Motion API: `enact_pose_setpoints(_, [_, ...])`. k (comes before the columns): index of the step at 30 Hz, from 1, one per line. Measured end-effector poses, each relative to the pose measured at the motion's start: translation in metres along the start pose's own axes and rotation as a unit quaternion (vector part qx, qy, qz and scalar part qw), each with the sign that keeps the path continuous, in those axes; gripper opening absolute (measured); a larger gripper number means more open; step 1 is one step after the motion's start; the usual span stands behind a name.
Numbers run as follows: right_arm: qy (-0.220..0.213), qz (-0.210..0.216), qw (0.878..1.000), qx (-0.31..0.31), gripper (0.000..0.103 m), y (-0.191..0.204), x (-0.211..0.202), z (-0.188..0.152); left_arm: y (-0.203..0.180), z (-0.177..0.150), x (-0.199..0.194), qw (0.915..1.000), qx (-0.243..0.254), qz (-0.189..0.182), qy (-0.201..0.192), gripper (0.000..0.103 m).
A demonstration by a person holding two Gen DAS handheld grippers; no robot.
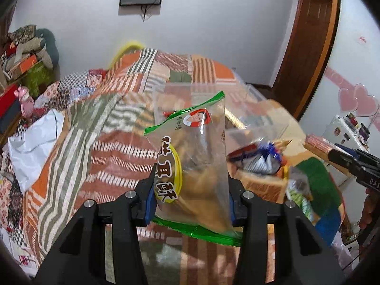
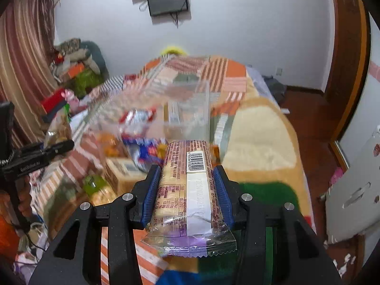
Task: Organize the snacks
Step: 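Place both held bags into the clear box and release them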
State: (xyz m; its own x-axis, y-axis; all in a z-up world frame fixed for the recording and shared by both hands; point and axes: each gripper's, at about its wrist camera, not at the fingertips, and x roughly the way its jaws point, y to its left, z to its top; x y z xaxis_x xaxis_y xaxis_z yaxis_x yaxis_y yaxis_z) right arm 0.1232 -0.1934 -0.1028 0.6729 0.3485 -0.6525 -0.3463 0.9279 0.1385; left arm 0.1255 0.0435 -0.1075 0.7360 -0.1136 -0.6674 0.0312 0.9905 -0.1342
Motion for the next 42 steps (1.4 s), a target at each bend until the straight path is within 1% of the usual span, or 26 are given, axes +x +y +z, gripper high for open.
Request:
enact_pose_setpoints(4, [-0.037,0.012,0.999,0.003,0.042,0.007,-0.006,0.018,-0.007,0.017,-0.006,0.9997,0.007,-0.007,-0.02,0.045])
enact_pose_setpoints(10, [-0.072,0.03,0.997,0.001,0.042,0.018,0.002,0.043,-0.015,0.046,-0.007,0.9989,0.013,-0.014,-0.044,0.045])
enact_pose_setpoints(16, [-0.085,0.045,0.995,-0.002,0.043,0.029,0.018,0.061,-0.021,0.066,0.001,0.9979,0.023,-0.011,-0.059,0.046])
enact_pose_setpoints(20, [-0.088,0.054,0.995,-0.004,0.043,0.038,0.032,0.071,-0.019,0.075,0.012,0.9981,0.018,-0.014,-0.057,0.046])
enact_pose_setpoints(25, [-0.078,0.056,0.995,-0.005,0.043,0.047,0.052,0.08,-0.014,0.082,0.032,0.9987,0.013,-0.012,-0.048,0.046])
enact_pose_setpoints(28, [-0.066,0.055,0.996,-0.008,0.043,0.05,0.064,0.083,-0.011,0.085,0.046,0.9993,0.007,-0.013,-0.035,0.046])
enact_pose_setpoints(32, [-0.041,0.054,0.998,-0.003,0.043,0.051,0.085,0.085,-0.007,0.087,0.066,0.9998,-0.001,-0.016,-0.012,0.046])
enact_pose_setpoints(36, [-0.016,0.051,0.999,-0.002,0.043,0.051,0.103,0.086,-0.007,0.087,0.087,0.9999,0.003,-0.013,0.011,0.046])
enact_pose_setpoints(42, [0.021,0.043,0.999,0.0,0.043,0.051,0.124,0.085,-0.005,0.085,0.108,0.9994,0.005,-0.008,0.033,0.046])
